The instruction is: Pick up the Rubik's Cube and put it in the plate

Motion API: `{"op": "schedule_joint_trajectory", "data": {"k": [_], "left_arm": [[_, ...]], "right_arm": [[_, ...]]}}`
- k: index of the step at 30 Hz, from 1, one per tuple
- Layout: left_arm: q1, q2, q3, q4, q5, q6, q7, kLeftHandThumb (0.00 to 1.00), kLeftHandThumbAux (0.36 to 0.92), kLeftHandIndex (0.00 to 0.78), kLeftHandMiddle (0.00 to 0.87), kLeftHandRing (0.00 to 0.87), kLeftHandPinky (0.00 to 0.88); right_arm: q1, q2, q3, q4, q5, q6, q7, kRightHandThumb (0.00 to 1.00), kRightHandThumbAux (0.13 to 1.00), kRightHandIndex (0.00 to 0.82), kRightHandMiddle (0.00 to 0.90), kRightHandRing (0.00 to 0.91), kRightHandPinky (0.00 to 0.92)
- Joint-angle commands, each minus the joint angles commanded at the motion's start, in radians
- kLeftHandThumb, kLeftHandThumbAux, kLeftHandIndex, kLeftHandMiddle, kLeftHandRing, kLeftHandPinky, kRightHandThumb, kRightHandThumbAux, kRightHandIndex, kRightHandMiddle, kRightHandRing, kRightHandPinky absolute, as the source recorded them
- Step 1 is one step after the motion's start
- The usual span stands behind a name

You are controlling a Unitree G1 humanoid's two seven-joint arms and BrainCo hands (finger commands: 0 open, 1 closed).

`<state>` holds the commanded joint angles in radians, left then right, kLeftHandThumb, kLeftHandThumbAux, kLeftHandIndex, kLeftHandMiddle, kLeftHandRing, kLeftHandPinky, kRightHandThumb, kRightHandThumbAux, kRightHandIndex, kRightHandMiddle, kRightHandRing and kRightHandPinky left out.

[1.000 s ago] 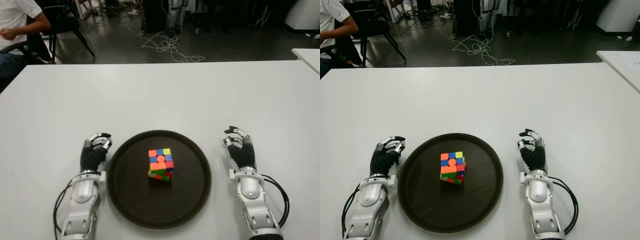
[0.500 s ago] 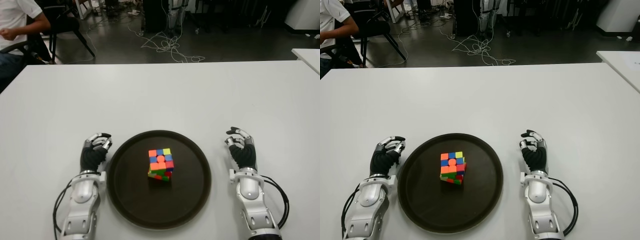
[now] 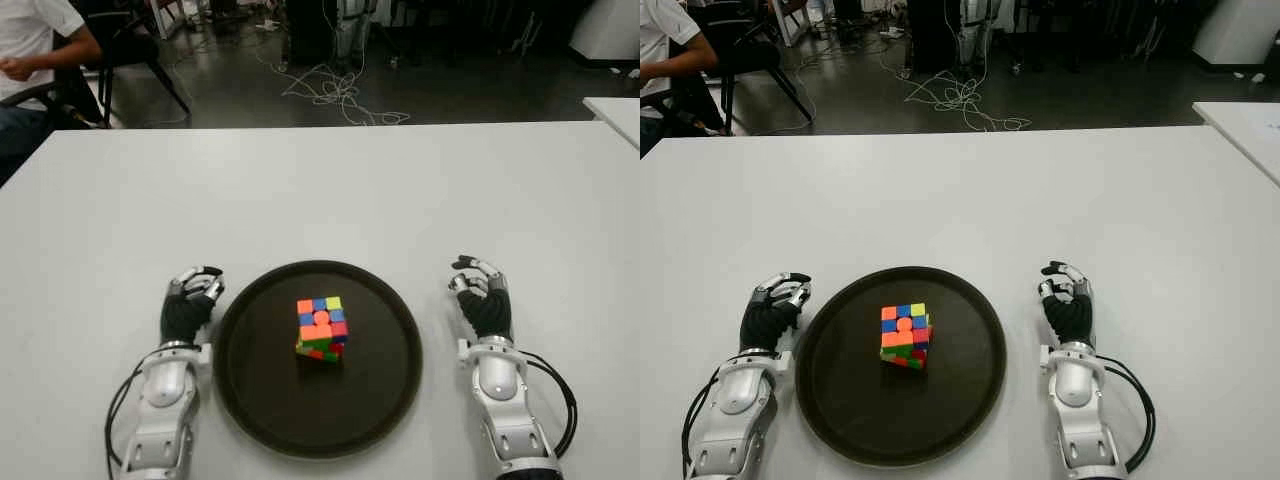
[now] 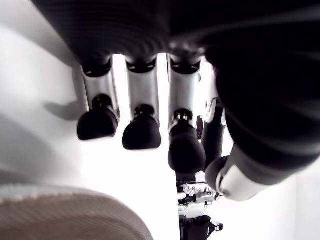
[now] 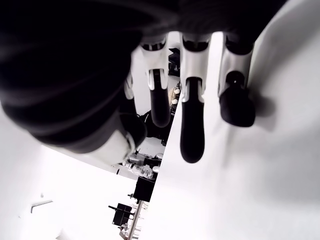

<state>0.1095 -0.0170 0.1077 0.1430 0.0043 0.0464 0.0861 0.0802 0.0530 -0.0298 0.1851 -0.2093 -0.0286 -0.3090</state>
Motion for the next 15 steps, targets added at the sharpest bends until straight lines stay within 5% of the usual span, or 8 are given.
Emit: {"op": "schedule_joint_trajectory", "data": {"k": [15], "left_arm": [[0.004, -0.002, 0.002, 0.004, -0.016, -0.009, -0.013, 0.71, 0.704, 0.444, 0.807, 0.817, 0.807]], "right_arm": [[-0.008, -0.02, 0.009, 0.025, -0.013, -0.056, -0.008, 0.693, 0.726, 0.439, 0.809, 0.819, 0.811]]}}
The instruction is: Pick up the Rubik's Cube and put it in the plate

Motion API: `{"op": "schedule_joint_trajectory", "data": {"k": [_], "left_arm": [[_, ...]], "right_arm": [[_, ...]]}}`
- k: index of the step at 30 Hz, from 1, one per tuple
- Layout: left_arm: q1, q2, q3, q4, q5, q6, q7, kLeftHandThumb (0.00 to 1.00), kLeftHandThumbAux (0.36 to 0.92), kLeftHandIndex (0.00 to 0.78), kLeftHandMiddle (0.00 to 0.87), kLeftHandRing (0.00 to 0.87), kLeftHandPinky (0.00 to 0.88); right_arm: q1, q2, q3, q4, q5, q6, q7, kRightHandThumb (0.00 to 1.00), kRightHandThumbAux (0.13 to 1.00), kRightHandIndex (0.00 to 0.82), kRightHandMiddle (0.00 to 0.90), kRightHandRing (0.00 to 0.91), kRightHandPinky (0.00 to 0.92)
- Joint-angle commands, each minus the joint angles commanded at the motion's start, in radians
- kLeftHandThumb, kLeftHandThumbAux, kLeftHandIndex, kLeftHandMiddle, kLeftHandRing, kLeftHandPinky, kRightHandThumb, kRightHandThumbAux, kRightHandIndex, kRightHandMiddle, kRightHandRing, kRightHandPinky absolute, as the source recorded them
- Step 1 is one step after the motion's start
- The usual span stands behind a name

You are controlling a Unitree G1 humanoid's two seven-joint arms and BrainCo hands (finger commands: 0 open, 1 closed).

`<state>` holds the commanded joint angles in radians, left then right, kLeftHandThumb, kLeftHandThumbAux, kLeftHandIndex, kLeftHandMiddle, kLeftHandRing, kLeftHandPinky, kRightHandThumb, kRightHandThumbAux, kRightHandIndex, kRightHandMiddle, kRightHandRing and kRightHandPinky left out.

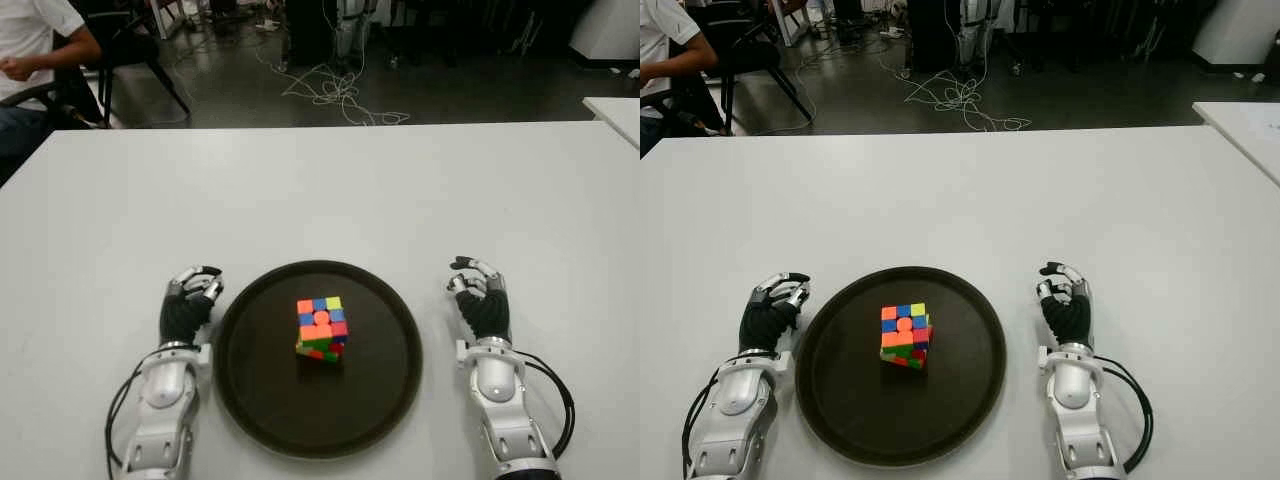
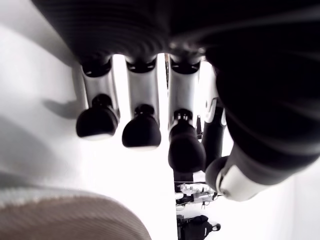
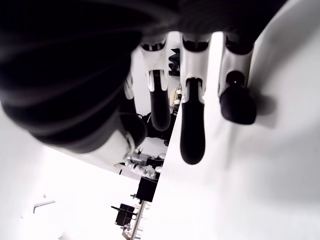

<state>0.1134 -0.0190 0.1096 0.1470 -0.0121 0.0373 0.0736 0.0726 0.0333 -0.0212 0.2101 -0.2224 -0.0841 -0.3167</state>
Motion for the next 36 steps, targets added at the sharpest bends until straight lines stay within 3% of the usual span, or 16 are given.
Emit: {"op": "schedule_joint_trajectory", "data": {"k": [9, 16, 36], "left_arm": [[-0.009, 0.005, 0.0, 0.012, 0.003, 0.004, -0.002, 0.712, 0.703, 0.444, 0.806, 0.817, 0.81], [-0.008, 0.001, 0.002, 0.012, -0.001, -0.003, 0.0, 0.711, 0.703, 0.445, 0.805, 0.82, 0.816], [-0.002, -0.005, 0.003, 0.011, -0.008, -0.017, 0.001, 0.709, 0.704, 0.444, 0.806, 0.823, 0.816]], "right_arm": [[-0.014, -0.016, 0.001, 0.041, -0.006, -0.084, -0.001, 0.693, 0.726, 0.439, 0.811, 0.822, 0.816], [-0.021, -0.009, -0.012, 0.075, 0.012, -0.173, -0.009, 0.692, 0.726, 0.439, 0.82, 0.828, 0.827], [-0.025, -0.001, -0.024, 0.096, 0.058, -0.239, 0.021, 0.695, 0.724, 0.44, 0.81, 0.824, 0.824]]}}
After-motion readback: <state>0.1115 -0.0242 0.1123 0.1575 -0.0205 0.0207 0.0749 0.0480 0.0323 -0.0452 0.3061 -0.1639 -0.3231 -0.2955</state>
